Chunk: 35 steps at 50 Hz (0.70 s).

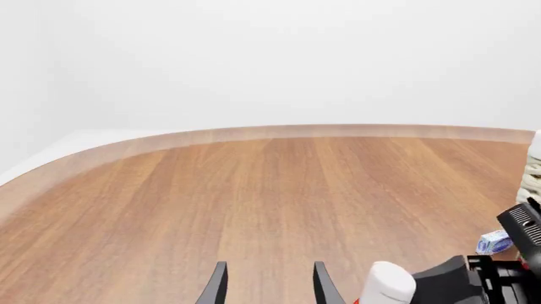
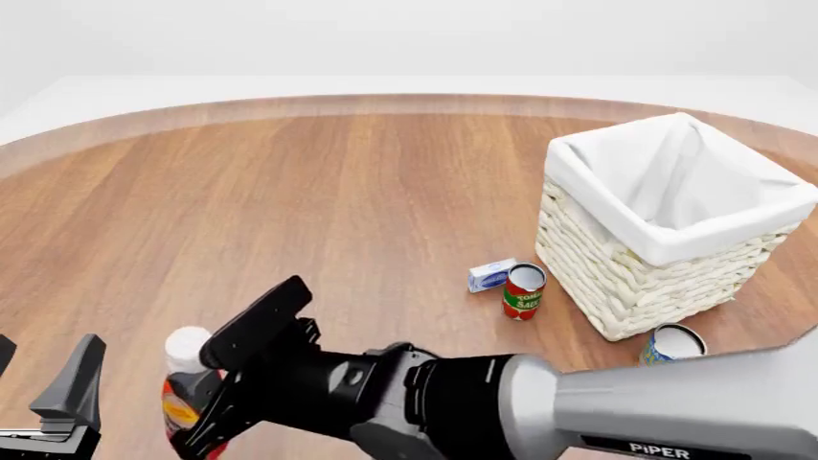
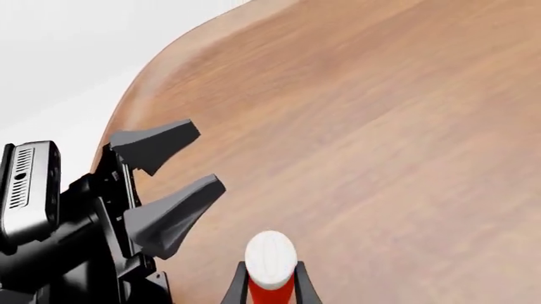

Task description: Pick up the ketchup, and put it in the basket.

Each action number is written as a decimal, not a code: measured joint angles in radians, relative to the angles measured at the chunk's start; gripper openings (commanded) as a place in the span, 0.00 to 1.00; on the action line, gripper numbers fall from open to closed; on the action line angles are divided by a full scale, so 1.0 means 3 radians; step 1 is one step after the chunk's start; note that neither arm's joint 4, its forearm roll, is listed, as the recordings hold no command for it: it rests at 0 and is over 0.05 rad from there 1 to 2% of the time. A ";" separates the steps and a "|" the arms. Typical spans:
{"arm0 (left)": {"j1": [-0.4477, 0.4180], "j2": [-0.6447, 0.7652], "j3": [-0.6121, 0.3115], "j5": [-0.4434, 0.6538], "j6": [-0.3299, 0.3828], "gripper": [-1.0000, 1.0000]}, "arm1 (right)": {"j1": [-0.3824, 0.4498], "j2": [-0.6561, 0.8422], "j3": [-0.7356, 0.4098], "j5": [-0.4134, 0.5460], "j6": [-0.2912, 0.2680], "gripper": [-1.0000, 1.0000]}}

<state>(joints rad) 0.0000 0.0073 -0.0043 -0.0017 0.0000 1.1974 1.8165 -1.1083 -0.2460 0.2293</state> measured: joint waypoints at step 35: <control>0.0000 0.0000 0.0000 0.0000 0.0000 1.00 | -0.0403 -0.0583 0.0190 -0.0022 -0.0122 0.00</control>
<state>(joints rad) 0.0000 0.0073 -0.0043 -0.0017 0.0000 1.0764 1.6417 -1.0512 -0.2526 0.1926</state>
